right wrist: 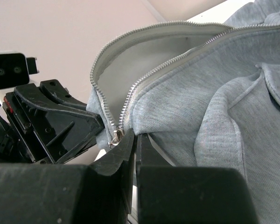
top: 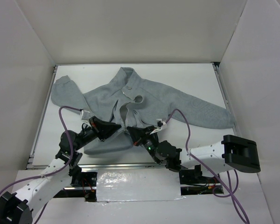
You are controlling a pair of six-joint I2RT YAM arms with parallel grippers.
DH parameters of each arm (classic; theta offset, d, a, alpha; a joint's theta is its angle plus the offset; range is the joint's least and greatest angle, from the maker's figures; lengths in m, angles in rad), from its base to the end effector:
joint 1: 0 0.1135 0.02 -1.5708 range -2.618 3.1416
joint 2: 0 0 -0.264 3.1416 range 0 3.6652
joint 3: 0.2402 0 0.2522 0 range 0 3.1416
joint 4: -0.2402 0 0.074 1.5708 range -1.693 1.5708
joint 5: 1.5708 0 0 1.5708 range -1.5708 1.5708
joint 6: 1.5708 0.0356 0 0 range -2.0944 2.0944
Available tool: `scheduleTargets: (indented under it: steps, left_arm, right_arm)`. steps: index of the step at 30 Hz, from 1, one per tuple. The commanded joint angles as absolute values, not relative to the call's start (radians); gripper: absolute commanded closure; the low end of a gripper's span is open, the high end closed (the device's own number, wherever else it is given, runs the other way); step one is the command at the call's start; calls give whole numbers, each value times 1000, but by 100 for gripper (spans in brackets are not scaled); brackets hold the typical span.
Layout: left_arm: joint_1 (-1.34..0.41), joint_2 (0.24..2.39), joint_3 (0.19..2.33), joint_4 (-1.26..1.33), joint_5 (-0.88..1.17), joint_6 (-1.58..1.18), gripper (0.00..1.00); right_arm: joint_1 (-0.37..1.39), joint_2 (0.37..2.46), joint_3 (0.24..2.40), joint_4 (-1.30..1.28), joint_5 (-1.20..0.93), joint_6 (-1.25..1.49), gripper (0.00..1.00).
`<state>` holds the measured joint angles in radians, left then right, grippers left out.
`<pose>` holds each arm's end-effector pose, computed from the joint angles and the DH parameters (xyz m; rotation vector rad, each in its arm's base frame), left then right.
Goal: Zip up the jacket
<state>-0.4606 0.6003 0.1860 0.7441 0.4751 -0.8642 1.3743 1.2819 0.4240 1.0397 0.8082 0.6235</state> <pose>0.1276 -0.0815 0.2532 0.1767 1.4077 -1.4129 0.0735 0.2376 0.2383 0.1518 1.5297 1.0641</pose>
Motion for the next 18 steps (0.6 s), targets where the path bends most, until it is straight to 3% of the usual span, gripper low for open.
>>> scheduleTargets:
  steps: [1, 12, 18]
  left_arm:
    - [-469, 597, 187, 824, 534, -821, 100]
    - [-469, 558, 241, 601, 574, -655, 100]
    - [-471, 595, 239, 663, 638, -676, 100]
  right_arm:
    - [1374, 1249, 486, 1055, 792, 626, 100]
    - [1370, 1140, 499, 882, 716, 632, 100]
    - [1364, 1127, 505, 827, 684, 624, 100]
